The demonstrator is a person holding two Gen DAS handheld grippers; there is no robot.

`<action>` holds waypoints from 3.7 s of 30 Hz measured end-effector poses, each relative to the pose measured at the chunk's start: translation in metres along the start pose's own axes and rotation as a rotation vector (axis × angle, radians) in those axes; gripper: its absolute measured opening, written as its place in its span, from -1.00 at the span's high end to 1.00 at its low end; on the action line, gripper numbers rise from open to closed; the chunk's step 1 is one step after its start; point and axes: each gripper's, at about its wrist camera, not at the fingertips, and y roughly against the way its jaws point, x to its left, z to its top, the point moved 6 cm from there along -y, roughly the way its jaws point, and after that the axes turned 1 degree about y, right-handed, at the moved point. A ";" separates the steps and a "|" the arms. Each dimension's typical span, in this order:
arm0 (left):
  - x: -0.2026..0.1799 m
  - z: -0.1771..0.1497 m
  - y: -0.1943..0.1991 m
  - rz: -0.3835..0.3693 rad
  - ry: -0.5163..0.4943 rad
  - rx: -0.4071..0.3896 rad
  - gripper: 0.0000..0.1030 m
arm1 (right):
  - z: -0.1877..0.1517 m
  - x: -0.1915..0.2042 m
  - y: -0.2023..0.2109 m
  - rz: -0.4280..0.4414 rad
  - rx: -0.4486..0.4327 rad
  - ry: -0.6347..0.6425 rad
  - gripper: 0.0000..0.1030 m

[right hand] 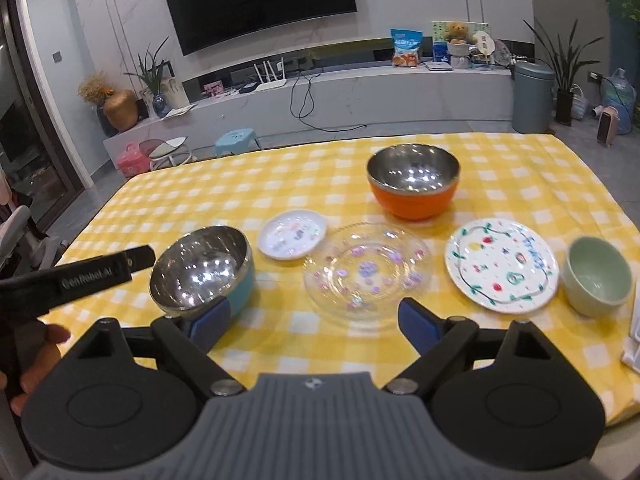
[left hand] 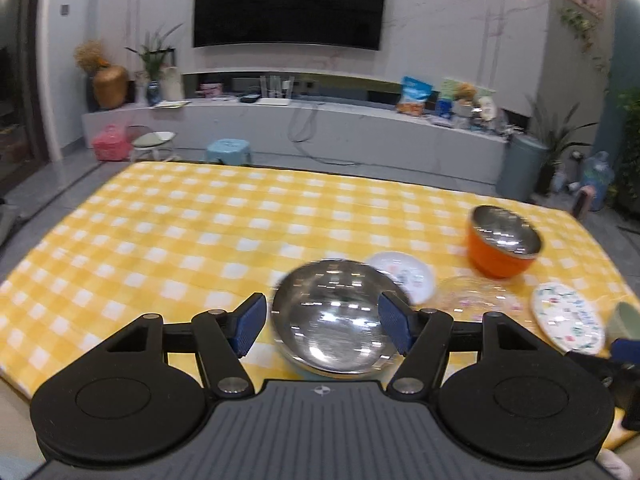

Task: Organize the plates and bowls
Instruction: 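Reach the left gripper to the blue steel bowl and grasp its rim, then lift the blue steel bowl with the left gripper, set it down, open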

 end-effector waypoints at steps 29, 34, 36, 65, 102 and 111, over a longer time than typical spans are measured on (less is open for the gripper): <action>0.062 -0.013 -0.093 0.028 0.174 0.347 -0.39 | 0.039 0.061 -0.145 0.124 0.202 -0.064 -0.20; 0.055 -0.020 -0.096 0.000 0.149 0.388 -0.09 | 0.024 0.059 -0.161 0.116 0.256 -0.071 -0.03; 0.054 -0.020 -0.095 -0.010 0.148 0.386 0.00 | 0.021 0.061 -0.163 0.109 0.267 -0.066 0.01; 0.015 -0.022 -0.051 -0.225 0.010 0.354 0.81 | -0.006 0.025 -0.090 0.179 0.312 -0.203 0.64; -0.031 -0.056 -0.046 -0.276 -0.128 0.500 0.75 | -0.077 -0.039 -0.058 0.314 0.367 -0.544 0.59; -0.028 -0.054 -0.053 -0.226 -0.106 0.479 0.72 | -0.056 -0.040 -0.065 0.278 0.270 -0.482 0.64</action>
